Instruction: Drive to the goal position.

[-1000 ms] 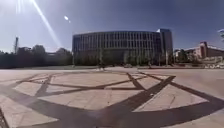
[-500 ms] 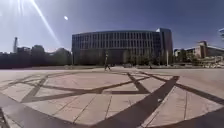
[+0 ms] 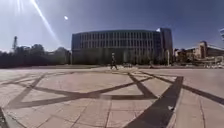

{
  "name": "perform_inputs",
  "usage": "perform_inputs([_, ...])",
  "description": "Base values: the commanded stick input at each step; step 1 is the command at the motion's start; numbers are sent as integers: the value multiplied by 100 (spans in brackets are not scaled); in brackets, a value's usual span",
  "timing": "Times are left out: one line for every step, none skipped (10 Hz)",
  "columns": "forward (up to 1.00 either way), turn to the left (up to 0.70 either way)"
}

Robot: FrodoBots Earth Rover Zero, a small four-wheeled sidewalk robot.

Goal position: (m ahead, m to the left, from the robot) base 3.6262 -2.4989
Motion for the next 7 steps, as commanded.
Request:
perform_inputs([70,1])
perform_inputs([70,1])
perform_inputs([70,2])
perform_inputs([70,3])
perform_inputs([70,1])
perform_inputs([70,0])
perform_inputs([70,0])
